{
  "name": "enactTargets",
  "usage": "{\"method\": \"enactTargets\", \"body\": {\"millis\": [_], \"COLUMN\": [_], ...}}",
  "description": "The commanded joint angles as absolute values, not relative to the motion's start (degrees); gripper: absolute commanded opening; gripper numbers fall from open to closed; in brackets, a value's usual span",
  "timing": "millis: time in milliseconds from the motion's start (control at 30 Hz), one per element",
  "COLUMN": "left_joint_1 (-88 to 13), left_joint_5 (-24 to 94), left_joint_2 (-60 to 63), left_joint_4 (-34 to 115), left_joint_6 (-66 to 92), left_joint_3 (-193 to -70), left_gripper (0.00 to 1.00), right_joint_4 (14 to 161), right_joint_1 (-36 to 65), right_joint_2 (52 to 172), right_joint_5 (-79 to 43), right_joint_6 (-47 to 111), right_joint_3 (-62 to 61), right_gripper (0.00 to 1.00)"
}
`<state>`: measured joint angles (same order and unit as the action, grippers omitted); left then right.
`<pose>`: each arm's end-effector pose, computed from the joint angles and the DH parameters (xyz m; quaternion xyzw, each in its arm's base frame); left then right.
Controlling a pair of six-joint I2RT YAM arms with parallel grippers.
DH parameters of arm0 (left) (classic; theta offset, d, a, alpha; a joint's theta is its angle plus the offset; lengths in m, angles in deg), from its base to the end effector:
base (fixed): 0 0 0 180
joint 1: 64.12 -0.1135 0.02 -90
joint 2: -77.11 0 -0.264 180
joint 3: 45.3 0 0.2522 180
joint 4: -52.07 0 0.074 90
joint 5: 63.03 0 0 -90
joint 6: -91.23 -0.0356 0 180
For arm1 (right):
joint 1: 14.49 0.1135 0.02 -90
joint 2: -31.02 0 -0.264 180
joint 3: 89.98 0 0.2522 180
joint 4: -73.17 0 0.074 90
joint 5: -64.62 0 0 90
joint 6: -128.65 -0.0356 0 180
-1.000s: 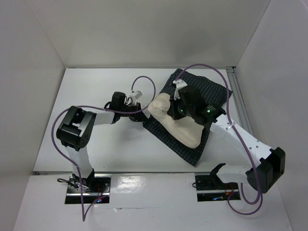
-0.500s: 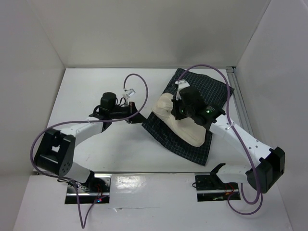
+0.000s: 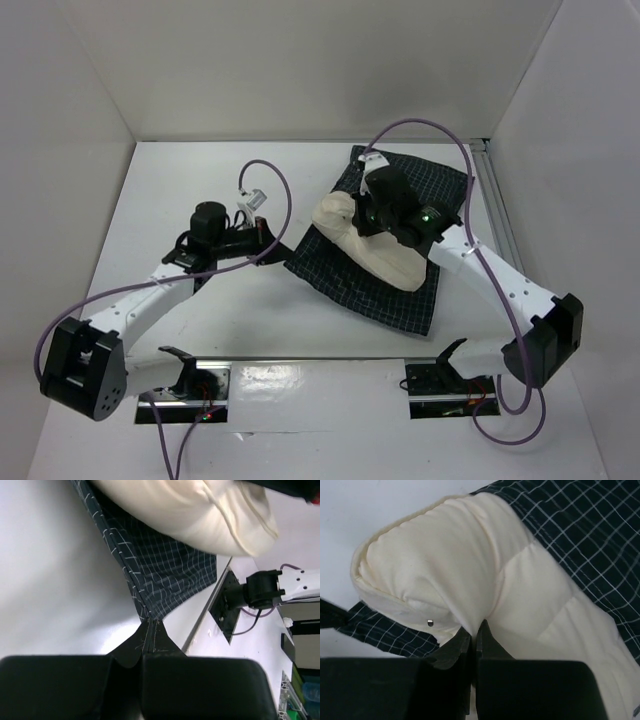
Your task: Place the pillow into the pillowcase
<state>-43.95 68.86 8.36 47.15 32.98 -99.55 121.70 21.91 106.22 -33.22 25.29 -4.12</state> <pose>0.2389 -0.1131 0.2630 0.1286 0.7792 -0.4985 0.3574 0.2336 0.1662 0.3483 -0.1495 0.8841 0.1287 0.4235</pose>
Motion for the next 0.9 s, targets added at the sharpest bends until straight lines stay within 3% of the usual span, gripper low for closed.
{"method": "enactTargets", "body": {"millis": [0, 200, 333, 400, 500, 600, 867], "left_joint_1": [-43.5, -43.5, -44.1, -44.1, -44.1, -44.1, -44.1], "left_joint_5": [72.6, 72.1, 71.4, 72.2, 73.6, 75.7, 76.7], "left_joint_2": [14.8, 22.3, 23.0, 22.2, 24.7, 30.4, 40.7], "left_joint_4": [42.7, 35.1, 31.2, 30.0, 30.0, 29.4, 23.1], "left_joint_6": [33.9, 34.5, 33.2, 32.6, 34.5, 37.0, 39.3], "left_joint_3": [-98.2, -102.6, -111.6, -112.4, -110.5, -106.1, -101.6], "left_gripper": [0.0, 0.0, 0.0, 0.0, 0.0, 0.0, 0.0], "right_joint_4": [117.7, 117.7, 118.3, 118.3, 114.9, 108.9, 102.8], "right_joint_1": [21.4, 19.2, 20.0, 21.9, 26.7, 27.3, 28.7], "right_joint_2": [111.0, 117.8, 118.9, 118.9, 118.4, 120.8, 129.1], "right_joint_5": [-44.4, -49.8, -41.9, -39.6, -40.1, -33.3, -32.1], "right_joint_6": [26.5, 29.9, 32.0, 32.0, 30.3, 25.4, 21.2], "right_joint_3": [0.6, 20.3, 29.7, 26.7, 12.1, -3.3, -10.7], "right_gripper": [0.0, 0.0, 0.0, 0.0, 0.0, 0.0, 0.0]}}
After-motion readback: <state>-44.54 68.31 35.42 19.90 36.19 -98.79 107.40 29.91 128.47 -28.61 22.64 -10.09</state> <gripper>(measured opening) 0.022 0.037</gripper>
